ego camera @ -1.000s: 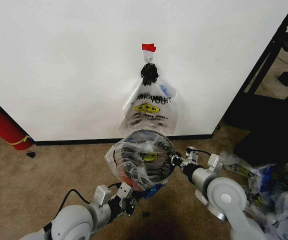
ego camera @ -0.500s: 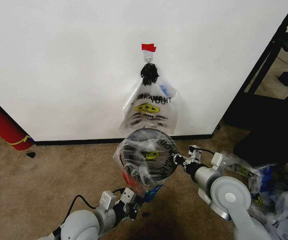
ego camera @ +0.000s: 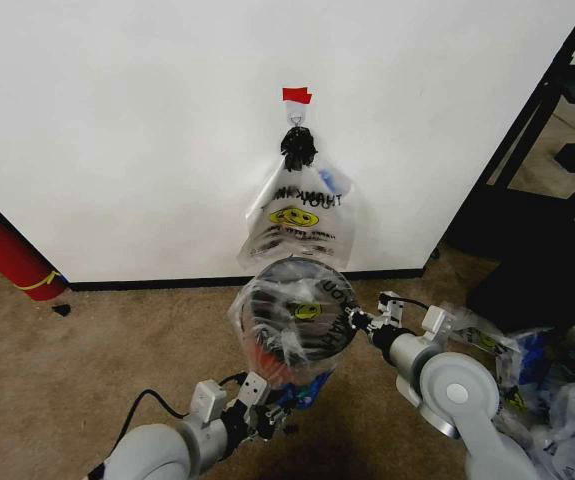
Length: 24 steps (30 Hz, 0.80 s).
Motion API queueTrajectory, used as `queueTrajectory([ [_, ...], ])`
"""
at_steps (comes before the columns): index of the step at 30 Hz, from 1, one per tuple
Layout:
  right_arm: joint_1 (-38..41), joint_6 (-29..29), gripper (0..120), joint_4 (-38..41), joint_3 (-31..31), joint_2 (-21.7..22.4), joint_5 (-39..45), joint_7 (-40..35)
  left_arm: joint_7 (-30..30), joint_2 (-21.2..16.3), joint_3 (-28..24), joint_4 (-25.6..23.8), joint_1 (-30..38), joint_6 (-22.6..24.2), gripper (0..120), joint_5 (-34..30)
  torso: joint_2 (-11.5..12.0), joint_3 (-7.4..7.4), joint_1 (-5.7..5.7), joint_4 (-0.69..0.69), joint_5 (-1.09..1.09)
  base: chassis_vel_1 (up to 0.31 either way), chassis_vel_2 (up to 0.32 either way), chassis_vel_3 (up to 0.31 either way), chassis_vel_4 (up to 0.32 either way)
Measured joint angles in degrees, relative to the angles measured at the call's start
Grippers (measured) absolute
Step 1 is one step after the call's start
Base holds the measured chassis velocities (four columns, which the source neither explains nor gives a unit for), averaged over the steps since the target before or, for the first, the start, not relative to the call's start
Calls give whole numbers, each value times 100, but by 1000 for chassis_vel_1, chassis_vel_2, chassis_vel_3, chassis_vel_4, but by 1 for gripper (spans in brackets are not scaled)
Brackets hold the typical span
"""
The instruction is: Pick up the garbage bag from the wall and place it over the trash bin.
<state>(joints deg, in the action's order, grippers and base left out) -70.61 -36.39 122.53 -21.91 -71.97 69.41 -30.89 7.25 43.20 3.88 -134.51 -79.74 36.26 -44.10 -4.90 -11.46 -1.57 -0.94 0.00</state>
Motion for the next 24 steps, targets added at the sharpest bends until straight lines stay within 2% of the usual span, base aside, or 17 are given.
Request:
queueTrajectory([
  [5, -79, 61, 1, -41, -183, 8, -66, 49, 87, -221, 136, -309, -88, -21, 67, -17, 0, 0, 0, -1, -1, 0, 0, 0, 0],
  [6, -79, 61, 1, -41, -183, 8, -66, 49, 87, -221, 136, -309, -88, -21, 67, -17, 0, 0, 0, -1, -1, 0, 0, 0, 0],
  [10, -265, 159, 1, 19, -336, -21, -302, 129, 462, -348, 235, -657, 49, -92, 86, -510, 0, 0, 0, 0, 0, 0, 0, 0, 0],
  [13, -405, 229, 1, 88, -392, -46, -477, 183, 700, -410, 255, -814, 273, -118, 93, -899, 0, 0, 0, -3, -2, 0, 0, 0, 0],
  [16, -451, 260, 1, 108, -390, -69, -577, 204, 852, -465, 279, -882, 413, -155, 86, -1163, 0, 0, 0, -3, 1, 0, 0, 0, 0],
  [17, -481, 300, 1, 124, -340, -92, -718, 239, 986, -566, 290, -900, 551, -189, 78, -1410, 0, 0, 0, -1, -1, 0, 0, 0, 0],
  [19, -487, 311, 1, 128, -322, -101, -752, 248, 1028, -600, 292, -901, 596, -188, 76, -1486, 0, 0, -1, 0, -1, 0, 0, 0, 0],
  [21, -481, 344, 1, 133, -182, -143, -935, 280, 1305, -748, 324, -902, 803, -94, 65, -1869, 0, -1, -1, -2, -2, 0, 0, 0, 0],
  [24, -445, 350, 1, 112, -81, -168, -1036, 321, 1494, -825, 344, -902, 909, 14, 54, -2102, 0, -1, -1, 1, 0, 0, 0, 0, 0],
])
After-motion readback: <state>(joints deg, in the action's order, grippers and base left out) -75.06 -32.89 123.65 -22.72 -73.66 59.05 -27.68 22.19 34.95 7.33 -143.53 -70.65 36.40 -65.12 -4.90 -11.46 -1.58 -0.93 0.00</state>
